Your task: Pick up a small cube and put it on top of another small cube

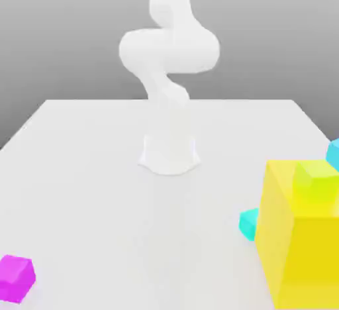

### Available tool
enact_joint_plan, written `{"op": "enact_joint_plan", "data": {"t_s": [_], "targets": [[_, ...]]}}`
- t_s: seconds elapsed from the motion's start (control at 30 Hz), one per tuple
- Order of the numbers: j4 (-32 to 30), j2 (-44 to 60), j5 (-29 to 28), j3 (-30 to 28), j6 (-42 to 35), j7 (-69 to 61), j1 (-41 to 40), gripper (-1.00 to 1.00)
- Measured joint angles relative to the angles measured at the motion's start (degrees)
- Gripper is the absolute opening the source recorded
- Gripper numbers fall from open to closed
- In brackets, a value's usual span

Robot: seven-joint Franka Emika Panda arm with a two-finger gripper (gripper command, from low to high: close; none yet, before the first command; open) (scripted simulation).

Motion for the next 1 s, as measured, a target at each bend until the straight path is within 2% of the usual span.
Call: {"op": "enact_joint_plan", "data": {"t_s": [0.53, 0.77, 1.0], "targets": [[0.9, 33.6, 12.3, -16.6, 7.9, -18.8, 1.6, 0.00], [1.2, 47.9, 16.8, -18.6, 11.4, -26.4, -3.1, 0.00], [1.2, 60.9, 16.6, -20.6, 15.9, -30.8, -7.5, 0.00]]}}
